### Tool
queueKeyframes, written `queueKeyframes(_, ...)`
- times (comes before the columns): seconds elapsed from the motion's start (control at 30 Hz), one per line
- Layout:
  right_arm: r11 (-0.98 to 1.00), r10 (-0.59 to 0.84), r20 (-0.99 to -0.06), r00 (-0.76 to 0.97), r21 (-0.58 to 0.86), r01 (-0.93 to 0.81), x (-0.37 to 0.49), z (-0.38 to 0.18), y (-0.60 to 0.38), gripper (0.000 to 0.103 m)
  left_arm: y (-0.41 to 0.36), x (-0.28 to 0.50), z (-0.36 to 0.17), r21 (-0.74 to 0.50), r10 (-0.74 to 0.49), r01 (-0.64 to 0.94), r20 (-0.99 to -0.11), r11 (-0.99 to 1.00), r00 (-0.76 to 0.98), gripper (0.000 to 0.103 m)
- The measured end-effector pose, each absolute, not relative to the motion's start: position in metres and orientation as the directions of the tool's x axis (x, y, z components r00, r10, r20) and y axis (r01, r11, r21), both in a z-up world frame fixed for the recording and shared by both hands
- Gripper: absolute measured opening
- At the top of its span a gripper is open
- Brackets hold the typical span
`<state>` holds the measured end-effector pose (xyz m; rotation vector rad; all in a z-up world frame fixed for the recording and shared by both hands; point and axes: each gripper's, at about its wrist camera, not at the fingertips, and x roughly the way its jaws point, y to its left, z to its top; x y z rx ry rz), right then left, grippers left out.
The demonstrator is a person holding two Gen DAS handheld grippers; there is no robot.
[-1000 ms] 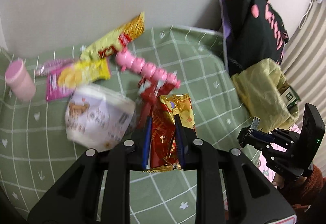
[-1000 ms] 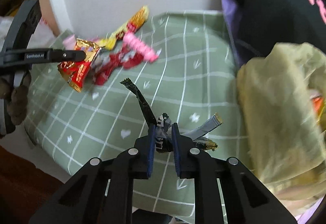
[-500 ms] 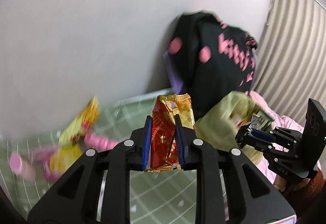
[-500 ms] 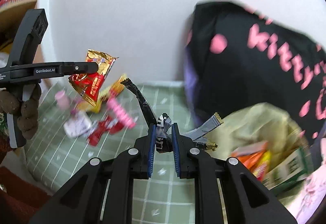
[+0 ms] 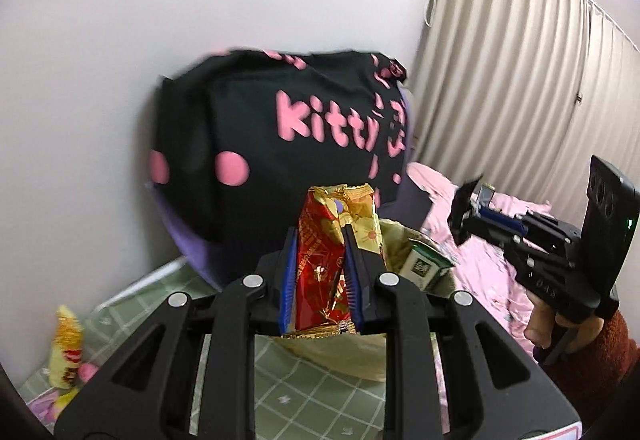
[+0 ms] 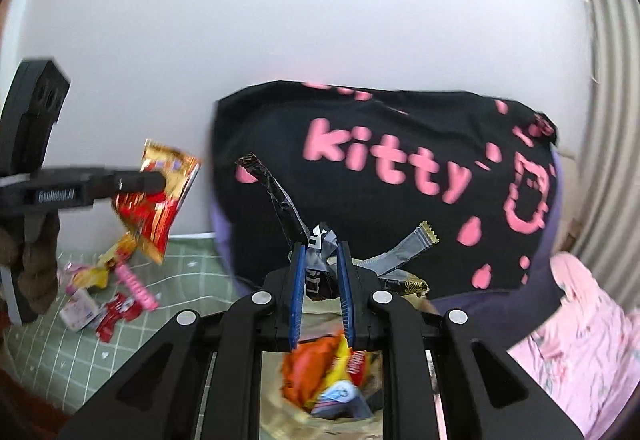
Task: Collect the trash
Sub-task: 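Carry both items into the yellow trash bag and open both tools, then move the left tool over the table while the right tool grasps the yellow snack pack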
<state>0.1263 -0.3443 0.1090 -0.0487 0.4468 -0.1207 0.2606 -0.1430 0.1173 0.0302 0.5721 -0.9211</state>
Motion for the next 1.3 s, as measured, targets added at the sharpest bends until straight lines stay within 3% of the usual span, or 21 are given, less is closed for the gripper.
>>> queueKeyframes(0.37,0.985,-0.160,-0.453,0.877,-0.016,0.172,0.127,0.095,-0.385,0.016,-0.214,0.279,0.069,-0.303,-0.760,0.783,-0.574,0.543,0.305,0.021)
queueKeyframes(0.57,0.985,-0.132,-0.522,0.843,0.025,0.169,0.145,0.070,-0.400,0.016,-0.249,0.284,0.032,-0.312,-0.723,0.783,-0.649,0.539,0.239,0.021)
queueKeyframes(1.03,0.983,-0.087,-0.607,0.790,0.077,0.167,0.142,0.025,-0.403,0.016,-0.275,0.305,0.039,-0.303,-0.737,0.801,-0.634,0.516,0.235,0.021)
queueKeyframes(1.13,0.980,-0.099,-0.614,0.783,0.076,0.183,0.141,0.022,-0.406,0.019,-0.272,0.305,0.039,-0.317,-0.745,0.801,-0.629,0.508,0.223,0.027)
queueKeyframes(1.23,0.980,-0.094,-0.617,0.782,0.080,0.181,0.140,0.020,-0.406,0.032,-0.262,0.307,0.038,-0.320,-0.738,0.781,-0.626,0.536,0.250,0.036)
queueKeyframes(1.3,0.981,-0.090,-0.615,0.783,0.080,0.175,0.141,0.020,-0.405,0.032,-0.252,0.309,0.038,-0.315,-0.726,0.761,-0.628,0.567,0.281,0.038)
